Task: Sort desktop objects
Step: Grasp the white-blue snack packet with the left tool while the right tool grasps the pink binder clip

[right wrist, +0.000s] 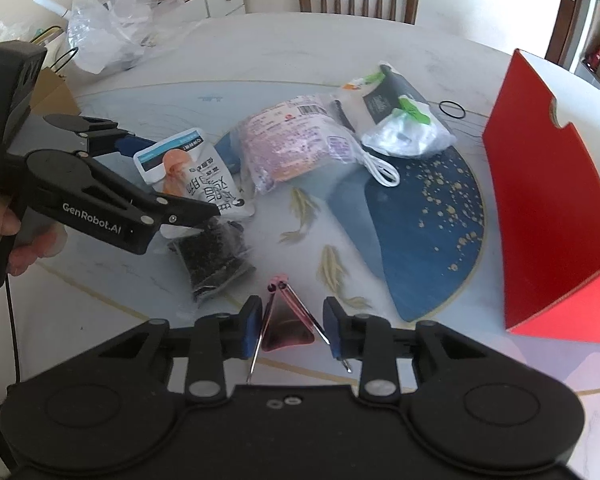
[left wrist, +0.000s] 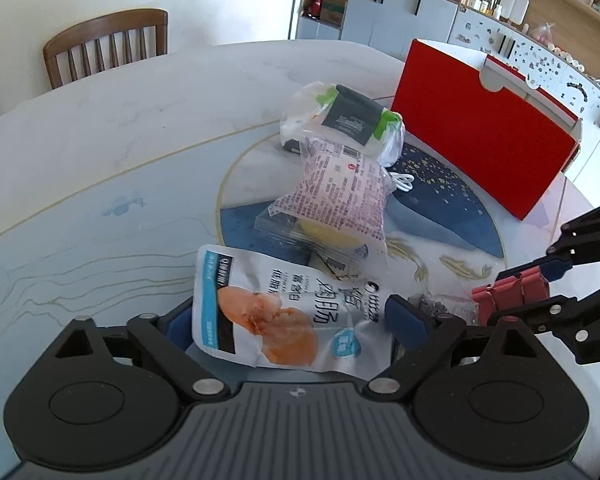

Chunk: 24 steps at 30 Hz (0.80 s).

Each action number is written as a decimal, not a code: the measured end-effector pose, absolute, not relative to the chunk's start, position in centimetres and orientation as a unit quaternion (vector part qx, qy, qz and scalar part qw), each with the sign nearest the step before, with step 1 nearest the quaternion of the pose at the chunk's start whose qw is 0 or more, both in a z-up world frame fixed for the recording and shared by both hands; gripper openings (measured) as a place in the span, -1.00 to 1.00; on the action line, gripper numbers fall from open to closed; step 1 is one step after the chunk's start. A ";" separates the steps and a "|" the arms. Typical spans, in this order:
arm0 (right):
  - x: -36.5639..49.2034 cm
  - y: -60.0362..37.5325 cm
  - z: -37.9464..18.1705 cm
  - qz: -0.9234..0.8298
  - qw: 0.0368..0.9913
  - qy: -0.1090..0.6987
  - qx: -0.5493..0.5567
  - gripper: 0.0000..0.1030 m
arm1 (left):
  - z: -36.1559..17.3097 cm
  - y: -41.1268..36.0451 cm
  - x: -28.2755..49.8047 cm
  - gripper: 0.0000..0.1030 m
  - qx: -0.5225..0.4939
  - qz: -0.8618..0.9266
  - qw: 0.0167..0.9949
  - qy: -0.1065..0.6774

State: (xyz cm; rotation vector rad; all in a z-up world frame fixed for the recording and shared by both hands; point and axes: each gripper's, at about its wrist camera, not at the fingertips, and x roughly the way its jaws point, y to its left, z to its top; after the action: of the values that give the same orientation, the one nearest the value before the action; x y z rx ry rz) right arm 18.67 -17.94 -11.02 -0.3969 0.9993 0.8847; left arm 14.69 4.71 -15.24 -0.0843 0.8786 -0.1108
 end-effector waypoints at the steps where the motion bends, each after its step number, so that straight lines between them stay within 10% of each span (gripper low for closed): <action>1: 18.7 -18.0 -11.0 0.406 0.768 0.460 -0.183 -0.38 | -15.2 4.8 14.7 0.73 -0.042 -0.052 0.903 0.424; 7: 18.6 -18.7 -10.9 0.399 0.772 0.460 -0.182 -0.40 | -15.0 4.7 14.7 0.57 -0.042 -0.049 0.907 0.416; 11: 18.6 -19.3 -10.7 0.392 0.777 0.458 -0.178 -0.43 | -14.8 4.5 14.4 0.07 -0.053 -0.060 0.907 0.414; 24: 18.4 -20.6 -9.8 0.374 0.793 0.454 -0.159 -0.55 | -13.7 5.1 12.9 -0.31 -0.101 -0.052 0.914 0.389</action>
State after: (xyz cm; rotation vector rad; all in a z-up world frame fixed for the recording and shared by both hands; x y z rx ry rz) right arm 18.40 -20.58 -9.84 -0.3424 0.9766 0.8033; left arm 12.90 5.07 -13.68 -0.2087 0.8001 -0.1071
